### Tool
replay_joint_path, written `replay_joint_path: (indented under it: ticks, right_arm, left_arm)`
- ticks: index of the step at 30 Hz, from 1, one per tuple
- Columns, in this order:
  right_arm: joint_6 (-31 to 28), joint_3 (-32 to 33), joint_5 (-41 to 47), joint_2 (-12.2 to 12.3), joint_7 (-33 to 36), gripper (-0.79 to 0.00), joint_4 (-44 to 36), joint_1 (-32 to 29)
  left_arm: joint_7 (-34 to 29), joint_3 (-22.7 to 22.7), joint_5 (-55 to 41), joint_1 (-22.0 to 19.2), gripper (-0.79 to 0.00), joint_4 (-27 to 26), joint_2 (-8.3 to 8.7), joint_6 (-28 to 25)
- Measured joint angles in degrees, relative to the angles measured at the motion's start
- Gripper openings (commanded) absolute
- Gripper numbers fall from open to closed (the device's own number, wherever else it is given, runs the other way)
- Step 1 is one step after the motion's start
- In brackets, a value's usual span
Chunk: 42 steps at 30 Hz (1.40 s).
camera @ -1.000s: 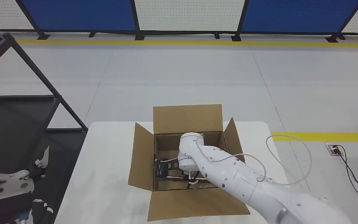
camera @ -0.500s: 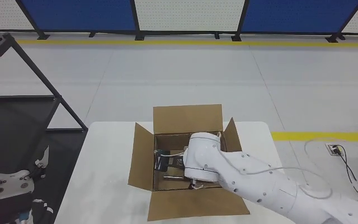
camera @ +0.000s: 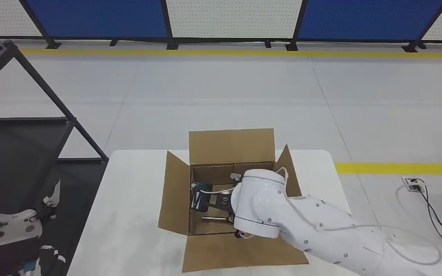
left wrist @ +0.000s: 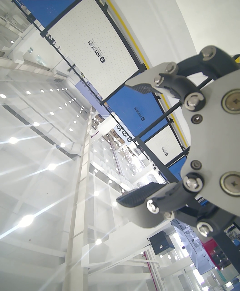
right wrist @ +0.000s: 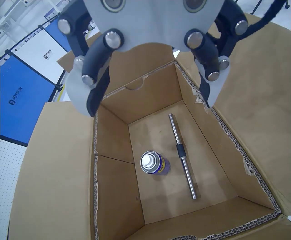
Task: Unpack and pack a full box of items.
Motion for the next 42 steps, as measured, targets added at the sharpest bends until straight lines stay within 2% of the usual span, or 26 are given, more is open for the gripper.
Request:
replay_joint_path:
  ticks: [6, 12, 19, 22, 25, 37, 40, 42]
  right_arm:
    - [0.0, 6.8, 0.5, 2.0, -9.1, 0.0, -2.4, -3.9]
    - [3.4, 19.3, -2.8, 6.1, -16.4, 0.0, -12.2, -12.6]
    - [1.8, 39.4, -2.5, 10.6, -23.2, 0.0, -23.9, -26.6]
    - [0.7, 48.1, 0.5, 11.8, -25.4, 0.0, -25.7, -32.0]
    - [-0.9, 54.7, 4.0, 12.5, -24.6, 0.0, -25.7, -36.3]
    - [-0.8, 54.1, 4.0, 12.4, -24.8, 0.0, -25.5, -36.0]
    - [0.3, 56.2, 8.6, 12.5, -26.7, 0.0, -22.4, -37.2]
    - [1.8, 58.7, 13.4, 12.6, -26.5, 0.0, -19.8, -37.7]
  left_arm:
    - [-0.9, -0.4, -0.1, -0.2, 0.0, -0.3, 0.06, -0.7]
    - [0.1, -0.9, 2.4, -1.2, 0.0, 0.6, 0.49, -3.3]
    - [9.4, -2.7, 4.8, -1.9, 0.0, 3.3, 1.53, -9.6]
    - [14.3, -3.7, 6.2, -1.7, 0.0, 4.7, 2.12, -13.3]
    - [18.2, -3.7, 7.6, -0.9, 0.0, 4.3, 2.58, -16.4]
    - [18.9, -3.7, 8.0, -0.6, 0.0, 3.9, 2.65, -16.9]
    - [16.8, -3.2, 8.9, -1.1, 0.0, 4.6, 2.73, -15.6]
    - [17.9, -3.0, 9.2, -1.8, 0.0, 6.4, 2.93, -15.6]
